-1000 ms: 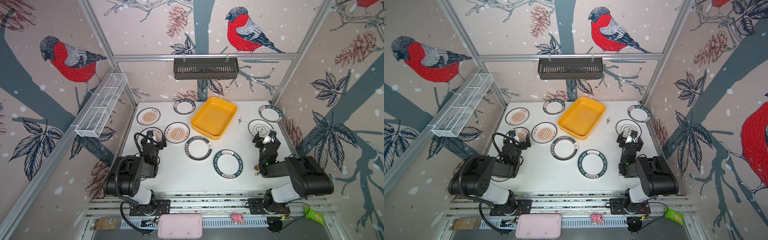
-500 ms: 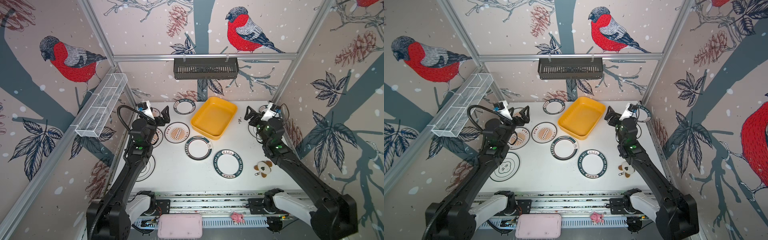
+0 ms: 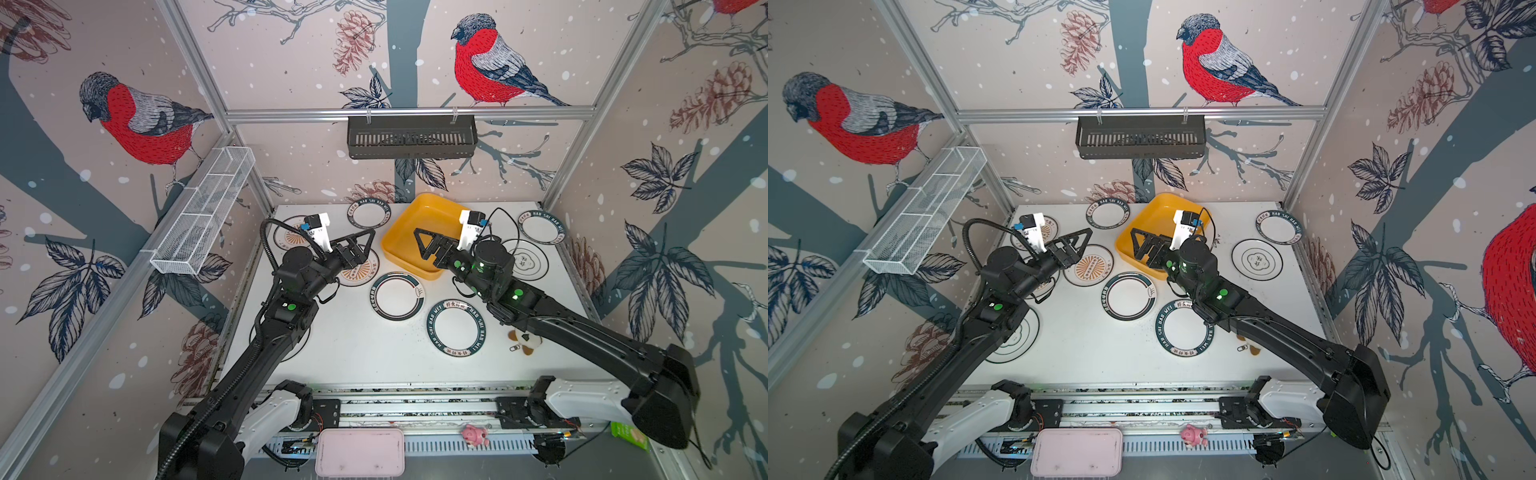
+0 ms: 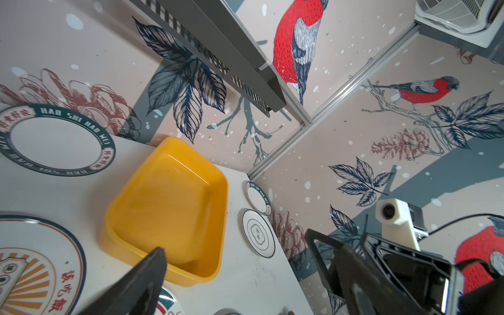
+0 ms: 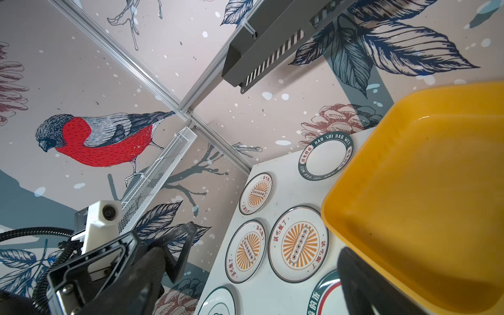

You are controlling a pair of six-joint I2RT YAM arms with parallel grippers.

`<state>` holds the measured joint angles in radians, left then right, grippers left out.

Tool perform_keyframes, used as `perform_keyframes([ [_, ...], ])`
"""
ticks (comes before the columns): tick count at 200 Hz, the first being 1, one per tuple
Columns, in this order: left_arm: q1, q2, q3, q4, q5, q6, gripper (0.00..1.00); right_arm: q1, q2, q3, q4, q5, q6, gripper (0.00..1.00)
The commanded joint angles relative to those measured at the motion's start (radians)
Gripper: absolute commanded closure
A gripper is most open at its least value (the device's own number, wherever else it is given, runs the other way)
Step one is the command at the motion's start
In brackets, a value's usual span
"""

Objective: Place the plates into the plastic bin on the countertop
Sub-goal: 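Move the right gripper toward the cloud-logo plate while the left arm reaches over the bin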

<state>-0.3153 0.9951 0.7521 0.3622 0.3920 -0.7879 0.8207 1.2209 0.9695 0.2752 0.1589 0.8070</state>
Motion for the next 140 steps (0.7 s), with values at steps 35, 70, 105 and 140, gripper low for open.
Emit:
perform_keyframes([
  [35, 0.005, 0.065, 0.046, 0.088, 0.066, 0.024, 0.02, -0.235, -0.003, -0.157, 0.162, -0.132, 0.238, 0.01],
  [70, 0.003, 0.21, 0.169, -0.016, 0.168, 0.108, 0.02, -0.424, -0.036, -0.189, 0.031, -0.102, 0.217, 0.01],
  [105, -0.028, 0.362, 0.321, -0.099, 0.214, 0.181, 0.02, -0.661, -0.043, -0.19, -0.095, -0.193, 0.174, 0.01],
  [140, -0.126, 0.548, 0.509, -0.189, 0.196, 0.184, 0.02, -0.899, -0.056, -0.228, -0.153, -0.364, 0.165, 0.01],
])
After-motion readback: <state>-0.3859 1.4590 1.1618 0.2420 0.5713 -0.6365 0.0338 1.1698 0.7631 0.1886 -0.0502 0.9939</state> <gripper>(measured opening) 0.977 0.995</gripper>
